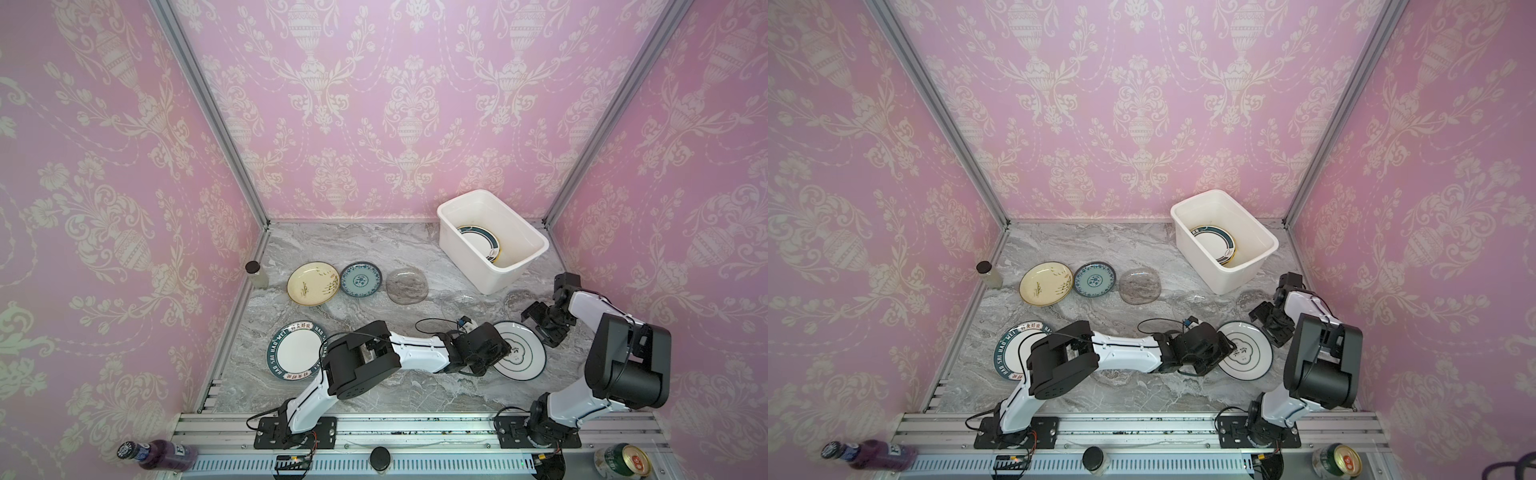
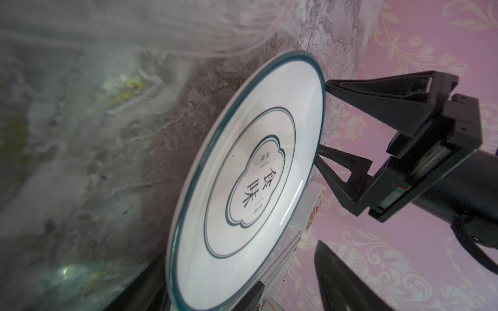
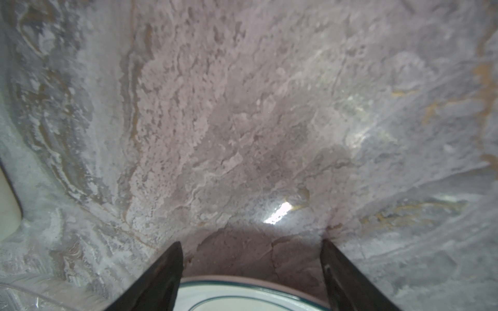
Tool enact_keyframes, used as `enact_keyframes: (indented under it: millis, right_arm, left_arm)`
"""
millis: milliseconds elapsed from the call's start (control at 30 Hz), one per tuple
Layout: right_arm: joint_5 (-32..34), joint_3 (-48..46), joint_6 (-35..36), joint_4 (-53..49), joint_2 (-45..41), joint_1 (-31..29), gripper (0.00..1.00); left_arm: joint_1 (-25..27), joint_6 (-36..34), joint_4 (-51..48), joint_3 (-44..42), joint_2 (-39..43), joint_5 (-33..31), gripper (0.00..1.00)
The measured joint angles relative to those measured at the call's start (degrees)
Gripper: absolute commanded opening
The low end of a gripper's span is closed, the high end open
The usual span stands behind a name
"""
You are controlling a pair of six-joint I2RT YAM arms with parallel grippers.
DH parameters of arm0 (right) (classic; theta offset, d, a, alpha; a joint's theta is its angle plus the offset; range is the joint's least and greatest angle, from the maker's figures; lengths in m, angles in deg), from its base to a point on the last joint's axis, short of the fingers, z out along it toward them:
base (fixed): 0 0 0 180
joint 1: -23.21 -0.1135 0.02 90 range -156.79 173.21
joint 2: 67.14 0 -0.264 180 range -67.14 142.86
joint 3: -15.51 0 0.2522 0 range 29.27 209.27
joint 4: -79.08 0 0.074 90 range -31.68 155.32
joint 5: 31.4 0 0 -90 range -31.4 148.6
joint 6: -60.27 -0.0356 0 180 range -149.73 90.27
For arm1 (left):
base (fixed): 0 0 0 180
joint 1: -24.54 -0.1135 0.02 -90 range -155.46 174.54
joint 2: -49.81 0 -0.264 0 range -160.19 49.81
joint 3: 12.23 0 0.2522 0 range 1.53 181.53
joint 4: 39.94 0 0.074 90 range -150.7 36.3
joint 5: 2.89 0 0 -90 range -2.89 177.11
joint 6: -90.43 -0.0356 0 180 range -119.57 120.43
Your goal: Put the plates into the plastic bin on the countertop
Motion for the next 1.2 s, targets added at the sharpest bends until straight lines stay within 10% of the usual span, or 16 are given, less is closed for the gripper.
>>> enact_keyframes:
  millis: [1200]
  right_arm:
    - [0.85, -2.08, 2.6, 0.44, -2.6, 0.26, 0.81]
  left_arm:
    - [0.0, -0.04, 2.12, 0.13, -1.36, 1.16, 0.11]
